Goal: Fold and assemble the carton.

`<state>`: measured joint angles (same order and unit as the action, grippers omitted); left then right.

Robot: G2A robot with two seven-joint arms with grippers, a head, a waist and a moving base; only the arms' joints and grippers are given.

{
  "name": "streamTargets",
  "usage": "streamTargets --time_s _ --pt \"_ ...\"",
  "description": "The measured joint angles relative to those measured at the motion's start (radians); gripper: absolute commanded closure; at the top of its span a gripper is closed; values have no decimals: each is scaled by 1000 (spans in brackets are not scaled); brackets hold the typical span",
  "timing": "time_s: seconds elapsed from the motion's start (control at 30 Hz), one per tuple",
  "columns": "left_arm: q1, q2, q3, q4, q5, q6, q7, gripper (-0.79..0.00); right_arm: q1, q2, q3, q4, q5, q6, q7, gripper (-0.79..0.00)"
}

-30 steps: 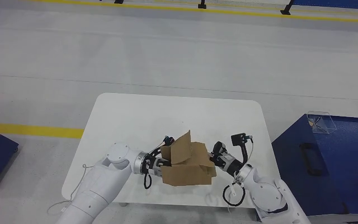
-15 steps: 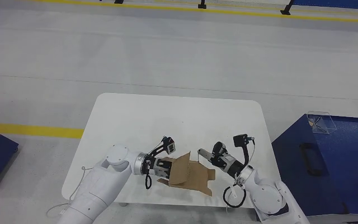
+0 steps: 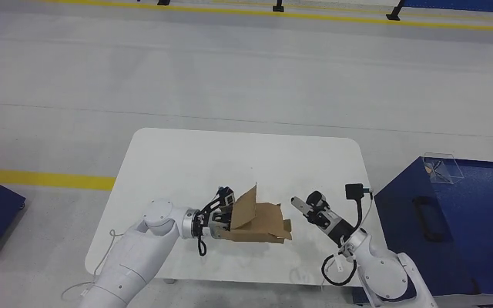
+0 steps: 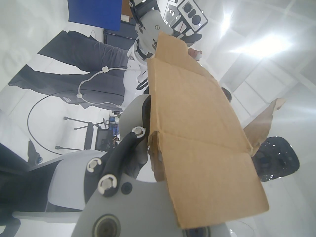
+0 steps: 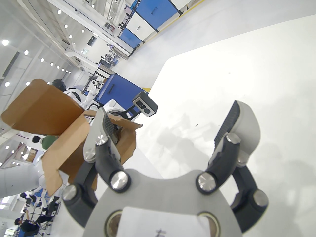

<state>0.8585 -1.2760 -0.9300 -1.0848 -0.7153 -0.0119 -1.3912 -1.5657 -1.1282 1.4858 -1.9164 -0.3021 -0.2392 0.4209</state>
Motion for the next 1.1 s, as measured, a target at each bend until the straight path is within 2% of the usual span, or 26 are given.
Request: streamTargets --time_s 0.2,0.4,0.63,0.83,1.1 --pt "1 0 0 -2 2 -2 1 0 0 0 0 0 -2 -1 0 -785" --pt "30 5 -12 -52 6 5 40 0 -9 -1 -12 -22 -13 -14 -10 -785" --pt "31 5 -14 -45 -8 47 52 0 -43 -6 -6 -58 -18 -23 -121 -785" --pt "26 3 -14 -32 -20 68 67 0 -50 -5 -14 -73 -41 -27 -87 -785" --pt "25 2 -1 -40 26 58 93 0 -14 -9 -84 -43 -102 27 -53 -785"
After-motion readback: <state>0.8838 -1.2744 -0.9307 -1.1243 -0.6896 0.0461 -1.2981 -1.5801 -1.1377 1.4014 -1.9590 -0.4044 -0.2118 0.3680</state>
